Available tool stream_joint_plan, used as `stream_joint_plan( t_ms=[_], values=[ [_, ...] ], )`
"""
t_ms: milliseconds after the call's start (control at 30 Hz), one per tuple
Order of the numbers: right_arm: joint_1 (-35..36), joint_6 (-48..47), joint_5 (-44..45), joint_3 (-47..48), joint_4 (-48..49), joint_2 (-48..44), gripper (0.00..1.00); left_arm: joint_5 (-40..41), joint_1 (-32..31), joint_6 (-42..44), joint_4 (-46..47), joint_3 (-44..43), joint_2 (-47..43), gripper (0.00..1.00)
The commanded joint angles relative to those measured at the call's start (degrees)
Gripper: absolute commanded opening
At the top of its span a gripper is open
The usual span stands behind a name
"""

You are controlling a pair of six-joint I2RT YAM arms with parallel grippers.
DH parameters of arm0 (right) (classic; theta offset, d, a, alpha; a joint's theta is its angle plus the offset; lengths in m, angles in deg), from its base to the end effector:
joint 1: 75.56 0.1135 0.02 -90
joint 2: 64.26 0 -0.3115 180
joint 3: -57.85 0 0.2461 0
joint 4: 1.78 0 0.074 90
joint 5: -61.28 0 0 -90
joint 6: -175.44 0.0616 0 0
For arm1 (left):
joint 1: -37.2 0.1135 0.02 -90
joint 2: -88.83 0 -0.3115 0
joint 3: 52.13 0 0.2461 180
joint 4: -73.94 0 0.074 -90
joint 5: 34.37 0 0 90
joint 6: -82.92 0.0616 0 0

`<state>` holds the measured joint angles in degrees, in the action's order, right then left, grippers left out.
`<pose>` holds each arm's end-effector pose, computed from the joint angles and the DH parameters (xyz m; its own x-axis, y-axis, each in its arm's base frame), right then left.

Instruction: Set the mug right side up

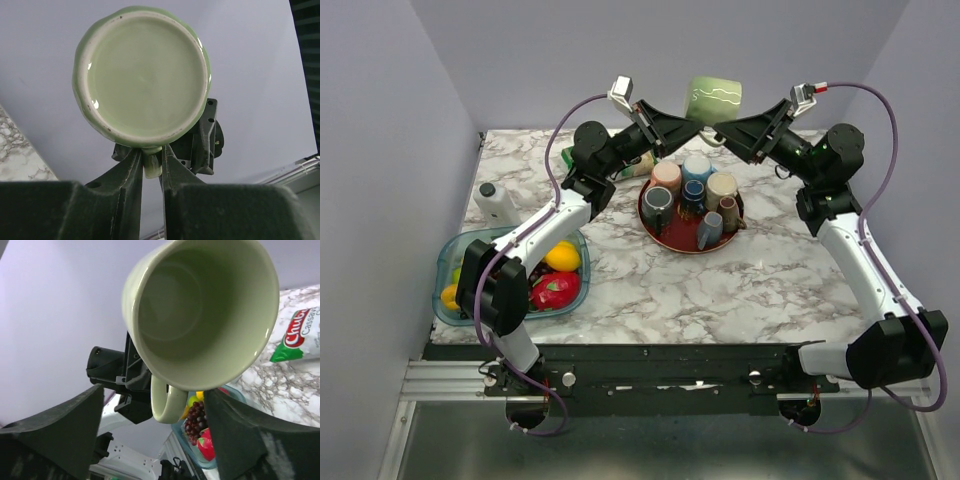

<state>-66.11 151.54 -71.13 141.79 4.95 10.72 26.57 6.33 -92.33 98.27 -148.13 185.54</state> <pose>0.2865 0.0898 0.4850 -0.5883 0.5864 -0.5568 -0.5525 0.2113 0.8063 0.3448 -0.2410 0.4710 -0.7992 -0.5372 -0.2698 0.4115 -0.1617 -0.8970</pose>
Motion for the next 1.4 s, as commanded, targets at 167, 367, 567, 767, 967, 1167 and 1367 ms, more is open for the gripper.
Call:
stream_joint_plan(
  t_ms=[167, 367, 567, 767, 967, 1167, 1367],
  values=[
    [1.4, 6.4, -2.9, 1.2, 6.8, 3.2, 0.65, -0.2, -0.4, -0.4, 7.7, 0.1, -1.4, 0.00],
    [2.1, 9.3, -2.9, 1.6, 8.2, 4.4, 0.40, -0.8, -1.2, 2.5, 6.0, -0.2, -2.0, 0.00],
    [2.2, 10.7, -2.0, 0.9, 8.3, 4.4, 0.01, -1.3, -1.6, 5.4, 3.9, 1.0, -3.0, 0.00],
    [2.2, 3.7, 1.4, 2.6, 1.0, 2.5, 0.01, -1.2, -1.6, 14.1, -4.6, 0.9, -5.2, 0.64],
    [2.1, -4.3, 3.9, 6.4, -6.9, 0.7, 0.01, 0.3, -1.1, 28.1, -21.3, -2.4, -8.5, 0.99],
    [1.9, -13.4, 10.3, 12.7, -18.5, -0.4, 0.01, 2.7, 0.2, 43.4, -42.4, -10.1, -10.0, 0.99],
    [1.4, -32.3, 27.2, 21.6, -40.9, 1.5, 0.01, 15.4, 0.2, 57.9, -60.5, -13.5, -10.1, 0.99]
  ],
)
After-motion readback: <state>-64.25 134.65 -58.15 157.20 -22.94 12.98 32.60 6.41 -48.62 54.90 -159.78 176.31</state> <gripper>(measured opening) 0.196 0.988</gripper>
